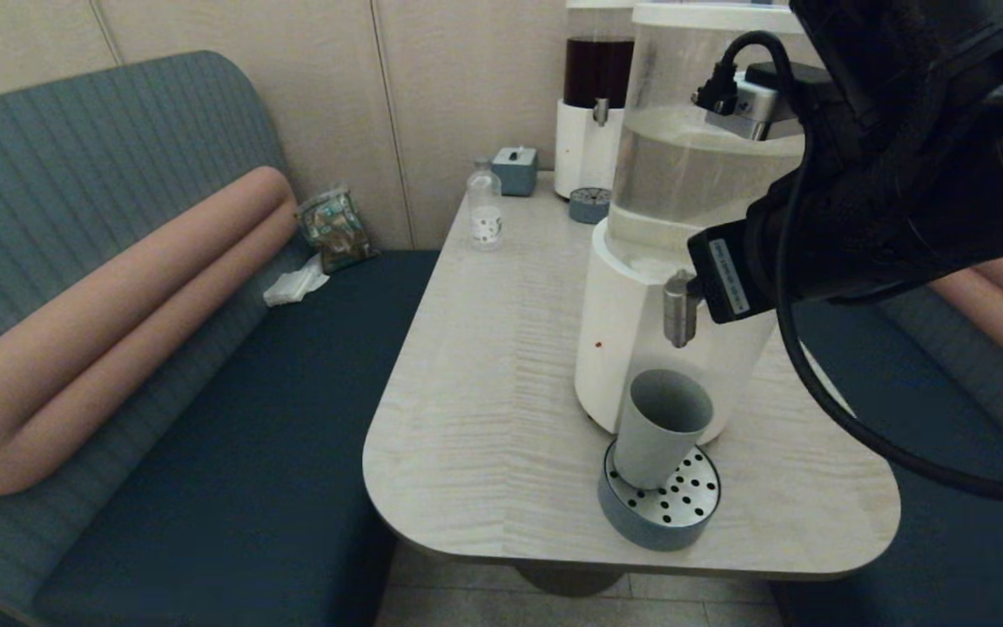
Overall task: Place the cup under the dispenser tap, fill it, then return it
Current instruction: Turn on the faucet
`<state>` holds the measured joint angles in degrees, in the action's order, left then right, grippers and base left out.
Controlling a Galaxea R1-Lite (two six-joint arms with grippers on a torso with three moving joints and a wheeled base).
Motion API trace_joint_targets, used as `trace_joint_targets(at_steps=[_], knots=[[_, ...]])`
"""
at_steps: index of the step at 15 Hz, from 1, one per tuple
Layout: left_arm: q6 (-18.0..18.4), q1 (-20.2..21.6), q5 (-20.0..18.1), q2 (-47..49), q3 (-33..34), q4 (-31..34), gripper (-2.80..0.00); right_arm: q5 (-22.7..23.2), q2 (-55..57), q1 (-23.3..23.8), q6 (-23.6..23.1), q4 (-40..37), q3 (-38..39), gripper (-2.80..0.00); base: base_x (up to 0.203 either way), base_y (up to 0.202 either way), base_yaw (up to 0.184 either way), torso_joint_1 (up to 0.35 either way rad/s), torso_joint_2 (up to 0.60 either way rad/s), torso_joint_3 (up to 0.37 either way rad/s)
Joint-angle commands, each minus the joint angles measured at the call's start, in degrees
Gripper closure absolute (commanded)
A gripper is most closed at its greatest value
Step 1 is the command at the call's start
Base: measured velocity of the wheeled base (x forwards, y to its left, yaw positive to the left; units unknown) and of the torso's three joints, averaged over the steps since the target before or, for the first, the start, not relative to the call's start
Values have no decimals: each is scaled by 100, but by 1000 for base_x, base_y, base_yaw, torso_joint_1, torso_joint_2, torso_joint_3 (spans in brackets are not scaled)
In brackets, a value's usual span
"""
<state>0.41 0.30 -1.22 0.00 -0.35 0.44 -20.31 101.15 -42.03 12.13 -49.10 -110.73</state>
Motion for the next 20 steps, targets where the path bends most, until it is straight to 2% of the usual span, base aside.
trace_joint_targets(at_steps=[1,6,13,17,20], knots=[[2,5,-1,9,0,0,0,-23,104,8,0,-37,-2,0,0,0,0,0,0,0],[-41,5,-1,9,6,-18,0,-210,96,81,-46,41,-30,0,0,0,0,0,0,0],[-59,5,8,9,18,-44,0,-210,54,90,-61,76,-37,0,0,0,0,0,0,0],[-85,5,69,9,18,-53,0,-193,168,371,-140,322,-45,0,0,0,0,0,0,0],[-85,5,87,9,18,-61,0,-149,212,380,-140,331,-37,0,0,0,0,0,0,0]])
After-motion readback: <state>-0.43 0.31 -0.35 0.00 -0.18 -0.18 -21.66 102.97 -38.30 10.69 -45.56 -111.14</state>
